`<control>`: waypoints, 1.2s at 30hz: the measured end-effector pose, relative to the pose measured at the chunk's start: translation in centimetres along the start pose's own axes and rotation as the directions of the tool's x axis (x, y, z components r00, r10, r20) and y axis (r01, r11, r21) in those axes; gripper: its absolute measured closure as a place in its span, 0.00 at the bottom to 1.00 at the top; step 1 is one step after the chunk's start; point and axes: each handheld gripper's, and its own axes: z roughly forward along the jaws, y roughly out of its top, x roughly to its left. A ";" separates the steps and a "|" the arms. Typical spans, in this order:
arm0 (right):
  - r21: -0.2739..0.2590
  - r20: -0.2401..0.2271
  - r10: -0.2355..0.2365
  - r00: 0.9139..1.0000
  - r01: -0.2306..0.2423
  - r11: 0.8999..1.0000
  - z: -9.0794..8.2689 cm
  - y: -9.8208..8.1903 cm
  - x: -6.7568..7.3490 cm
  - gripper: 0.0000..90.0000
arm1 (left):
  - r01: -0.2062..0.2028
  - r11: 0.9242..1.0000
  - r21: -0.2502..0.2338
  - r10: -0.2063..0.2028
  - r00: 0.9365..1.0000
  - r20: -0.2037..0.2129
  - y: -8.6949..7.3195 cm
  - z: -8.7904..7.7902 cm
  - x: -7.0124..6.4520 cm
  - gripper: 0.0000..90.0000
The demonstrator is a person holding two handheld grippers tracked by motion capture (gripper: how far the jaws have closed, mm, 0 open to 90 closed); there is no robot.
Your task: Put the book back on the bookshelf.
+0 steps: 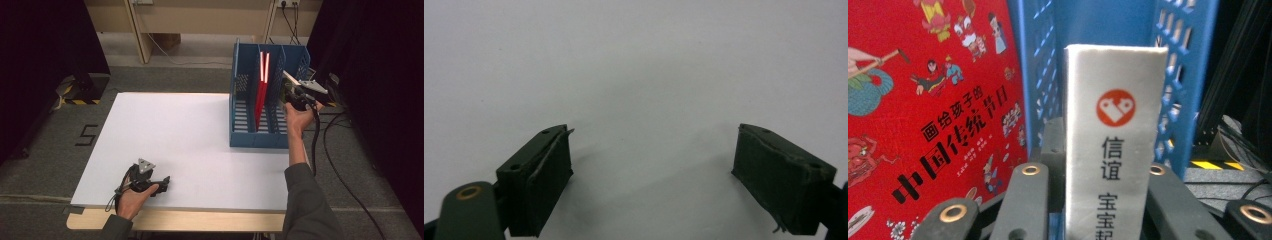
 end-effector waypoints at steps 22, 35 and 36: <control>0.141 0.011 -0.009 1.000 0.007 0.990 1.7 -2.2 0.8 0.82 | -0.002 1.000 0.004 0.002 1.000 0.002 0.0 0.0 -0.1 0.16; 0.209 -0.038 0.003 0.999 0.004 0.978 1.1 -2.3 0.4 0.79 | -0.009 1.000 0.007 0.009 1.000 0.005 0.0 0.0 -0.3 0.16; 0.214 -0.037 0.012 0.999 -0.004 0.977 1.1 -2.3 0.4 0.79 | -0.010 1.000 0.008 0.010 1.000 0.005 0.0 0.0 -0.3 0.16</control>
